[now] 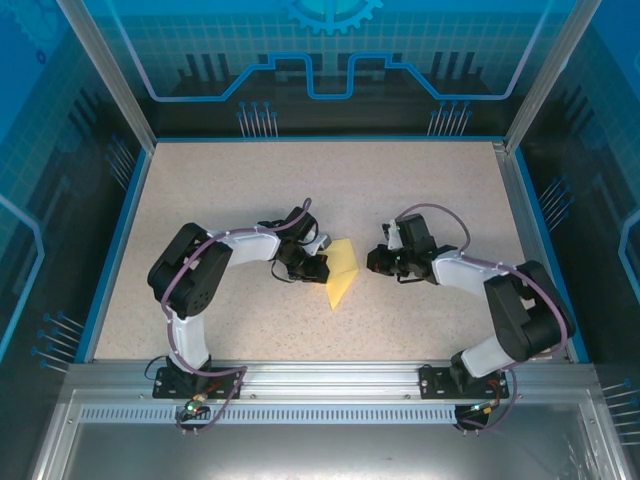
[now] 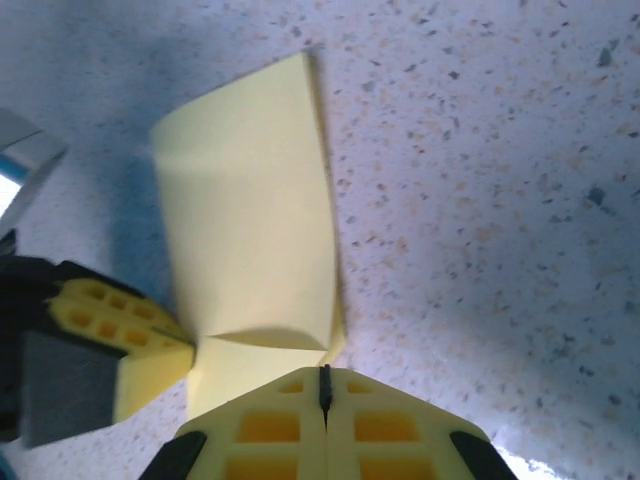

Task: Fold a paper plane with a square sheet of paper (pick it up from the middle)
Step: Third fold the triangle at the center of the table, then fourth fold the wing at the center of the table.

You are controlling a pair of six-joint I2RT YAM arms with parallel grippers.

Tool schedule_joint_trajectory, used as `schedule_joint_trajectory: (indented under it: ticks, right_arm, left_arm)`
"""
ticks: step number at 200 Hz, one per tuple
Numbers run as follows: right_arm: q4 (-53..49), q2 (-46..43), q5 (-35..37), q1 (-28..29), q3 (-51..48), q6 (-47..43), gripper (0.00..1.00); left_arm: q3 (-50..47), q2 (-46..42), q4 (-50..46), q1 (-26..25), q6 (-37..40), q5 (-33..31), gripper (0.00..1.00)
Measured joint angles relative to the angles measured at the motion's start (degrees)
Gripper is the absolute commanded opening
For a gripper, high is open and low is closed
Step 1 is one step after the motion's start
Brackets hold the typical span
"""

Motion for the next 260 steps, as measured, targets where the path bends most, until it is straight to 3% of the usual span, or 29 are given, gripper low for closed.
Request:
schedule_joint_trajectory:
  ticks: [29,57,90,260]
  right_arm:
    - [0.5,-3.78,-1.44,1.11,-2.95,1.62,0.02]
    - [1.25,-6.08,-2.23,3.93,-5.99,4.17,0.22]
    - [3.17,-5.99,-2.25,7.45,-7.54,7.39,0.28]
    - [13.4,8.15,-3.26,9.73,-2.69,11.5,0.28]
  left_arm:
    - [0.33,-0.07,-0.44,-0.13,-0.02,-0.24,0.09]
    - [1.2,-0.09,-1.57,-0.24,-0.02,-1.49,0.1]
    - [1.9,-0.15,-2.69,-0.24,-0.02,-3.04,0.11]
    - [1.33,-1.05,-2.97,-0.2,0.0,-5.03,0.09]
